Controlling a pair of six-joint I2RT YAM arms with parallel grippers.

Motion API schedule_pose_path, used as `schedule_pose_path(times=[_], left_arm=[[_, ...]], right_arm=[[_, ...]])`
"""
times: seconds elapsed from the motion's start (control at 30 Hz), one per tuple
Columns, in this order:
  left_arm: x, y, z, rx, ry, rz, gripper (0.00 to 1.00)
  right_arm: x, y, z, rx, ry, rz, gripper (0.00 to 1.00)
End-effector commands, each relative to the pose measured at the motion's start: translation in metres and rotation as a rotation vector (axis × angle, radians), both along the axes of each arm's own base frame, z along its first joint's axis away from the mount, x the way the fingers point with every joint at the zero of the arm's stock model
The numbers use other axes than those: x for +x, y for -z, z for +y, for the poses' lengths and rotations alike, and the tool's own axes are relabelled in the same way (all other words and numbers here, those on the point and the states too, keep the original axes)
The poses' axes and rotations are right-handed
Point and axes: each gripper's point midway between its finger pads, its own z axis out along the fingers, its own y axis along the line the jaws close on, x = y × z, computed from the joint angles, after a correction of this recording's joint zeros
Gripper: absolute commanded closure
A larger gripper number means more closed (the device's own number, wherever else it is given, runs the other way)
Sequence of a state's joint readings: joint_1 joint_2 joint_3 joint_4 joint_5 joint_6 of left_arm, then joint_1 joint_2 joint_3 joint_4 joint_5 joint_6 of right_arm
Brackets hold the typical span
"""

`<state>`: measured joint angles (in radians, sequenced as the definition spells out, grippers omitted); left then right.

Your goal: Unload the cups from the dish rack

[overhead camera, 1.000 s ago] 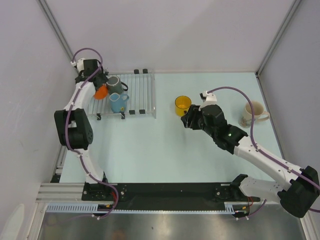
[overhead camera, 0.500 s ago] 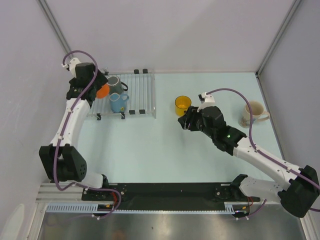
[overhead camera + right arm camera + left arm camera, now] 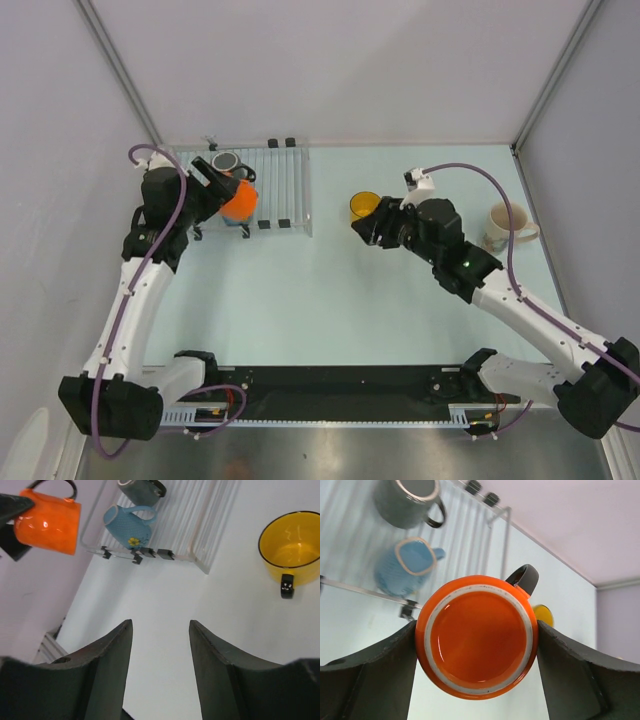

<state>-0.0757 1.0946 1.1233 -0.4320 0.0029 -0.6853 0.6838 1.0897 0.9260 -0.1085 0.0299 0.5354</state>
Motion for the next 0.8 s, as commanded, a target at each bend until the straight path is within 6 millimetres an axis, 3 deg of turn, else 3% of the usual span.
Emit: schedule_pose_path(times=[0.0, 0.03, 0.2, 0.37, 0.4, 0.47, 0.5, 0.57, 0.6, 0.77], left_arm=[[-0.013, -0.049, -0.044, -0.176, 0.202, -0.197, 1.00], [-0.016, -0.042, -0.049, -0.211, 0.224, -0.187, 1.00], [-0.032, -0.057, -0.077, -0.334, 0.381, -0.276, 1.00], [-0.037, -0.056, -0.089, -0.382, 0.456, -0.306, 1.00], [-0.037, -0.063, -0.092, -0.409, 0.474, -0.336, 1.00], [-0.042, -0.058, -0.099, -0.444, 0.514, -0.340, 0.99], [-0.044, -0.070, -0.103, -0.474, 0.548, -0.391, 1.00], [-0.054, -0.064, -0.113, -0.521, 0.620, -0.399, 0.99], [-0.059, -0.078, -0.116, -0.553, 0.654, -0.465, 1.00], [-0.071, -0.075, -0.127, -0.574, 0.713, -0.501, 1.00]], right_arm=[[-0.015, -0.062, 0.017, 0.256, -0.185, -0.081, 0.46], [-0.017, -0.066, 0.017, 0.283, -0.205, -0.087, 0.46], [-0.032, -0.085, 0.024, 0.401, -0.314, -0.109, 0.45], [-0.046, -0.094, 0.037, 0.483, -0.439, -0.107, 0.44], [-0.049, -0.093, 0.039, 0.512, -0.456, -0.077, 0.44], [-0.057, -0.097, 0.045, 0.566, -0.532, -0.083, 0.44], [-0.059, -0.098, 0.047, 0.592, -0.558, -0.077, 0.44], [-0.065, -0.096, 0.051, 0.676, -0.619, -0.033, 0.44], [-0.066, -0.095, 0.052, 0.702, -0.633, -0.026, 0.44], [-0.067, -0.088, 0.055, 0.765, -0.654, 0.004, 0.44]])
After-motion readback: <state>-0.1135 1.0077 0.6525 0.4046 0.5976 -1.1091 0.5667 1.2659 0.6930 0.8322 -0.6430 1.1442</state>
